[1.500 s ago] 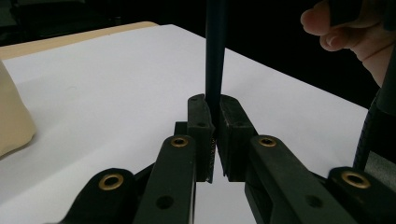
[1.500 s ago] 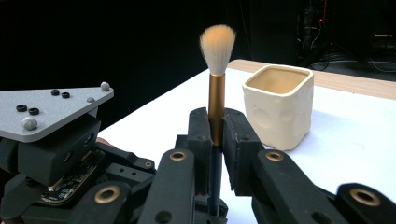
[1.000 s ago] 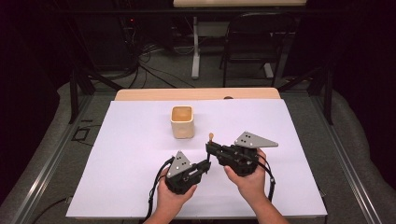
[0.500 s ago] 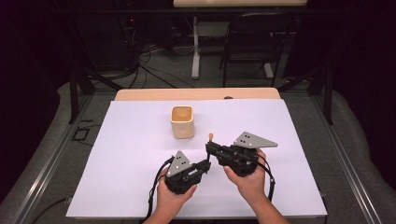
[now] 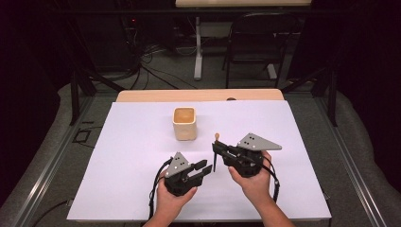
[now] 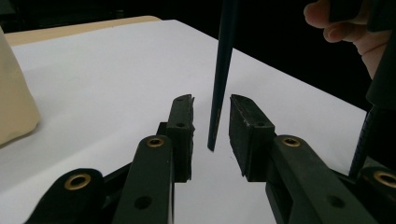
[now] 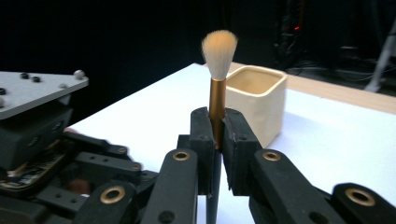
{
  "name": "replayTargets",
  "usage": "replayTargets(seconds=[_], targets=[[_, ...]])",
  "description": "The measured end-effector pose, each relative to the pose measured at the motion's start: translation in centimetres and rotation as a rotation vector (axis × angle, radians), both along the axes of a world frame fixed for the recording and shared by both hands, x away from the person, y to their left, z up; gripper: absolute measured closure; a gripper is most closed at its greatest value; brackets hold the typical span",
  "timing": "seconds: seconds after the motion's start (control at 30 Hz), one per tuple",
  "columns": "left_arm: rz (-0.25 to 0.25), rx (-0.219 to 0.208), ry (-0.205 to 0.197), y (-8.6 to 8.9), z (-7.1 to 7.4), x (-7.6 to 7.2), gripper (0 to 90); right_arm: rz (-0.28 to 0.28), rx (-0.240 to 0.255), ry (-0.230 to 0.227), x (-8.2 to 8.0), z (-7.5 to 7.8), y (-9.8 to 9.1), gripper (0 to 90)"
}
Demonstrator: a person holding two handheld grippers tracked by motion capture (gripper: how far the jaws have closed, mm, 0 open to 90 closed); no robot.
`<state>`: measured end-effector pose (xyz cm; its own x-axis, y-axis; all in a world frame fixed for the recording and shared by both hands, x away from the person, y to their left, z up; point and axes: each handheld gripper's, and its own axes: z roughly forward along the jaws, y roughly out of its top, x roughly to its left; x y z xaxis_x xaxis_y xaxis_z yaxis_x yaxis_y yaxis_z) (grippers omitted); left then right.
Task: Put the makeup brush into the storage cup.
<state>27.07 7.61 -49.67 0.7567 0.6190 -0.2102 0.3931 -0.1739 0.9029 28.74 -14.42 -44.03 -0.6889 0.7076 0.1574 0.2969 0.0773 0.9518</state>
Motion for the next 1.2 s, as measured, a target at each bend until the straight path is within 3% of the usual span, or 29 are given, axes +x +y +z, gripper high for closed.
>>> replayTargets(seconds=[0.07,0.27,0.47,0.63,0.77,0.9,1.2], targets=[[-0.009,-0.013,0.006,0.4,0.0,0.1,68.6,-0.014,0.001,-0.003,0.1,0.1,-0.3,83.3],[0.033,-0.018,0.001,1.7,0.2,0.4,65.3,-0.049,0.008,-0.029,0.6,0.2,-0.7,83.3],[0.043,-0.022,0.01,3.1,0.0,1.1,63.4,-0.078,-0.049,-0.071,1.4,0.2,-0.3,83.4],[0.085,-0.012,0.018,4.3,0.1,1.5,62.1,-0.089,-0.041,-0.057,2.0,0.4,-0.4,83.5],[0.126,-0.027,0.017,5.6,-0.1,1.9,60.9,-0.114,-0.021,-0.045,2.5,0.7,-0.6,83.6],[0.158,-0.025,0.032,6.8,-0.1,2.3,56.3,-0.132,-0.041,-0.043,2.8,1.1,-0.5,83.6],[0.217,-0.048,0.022,9.4,0.5,2.8,46.9,-0.172,-0.059,-0.033,3.3,1.9,0.0,83.6]])
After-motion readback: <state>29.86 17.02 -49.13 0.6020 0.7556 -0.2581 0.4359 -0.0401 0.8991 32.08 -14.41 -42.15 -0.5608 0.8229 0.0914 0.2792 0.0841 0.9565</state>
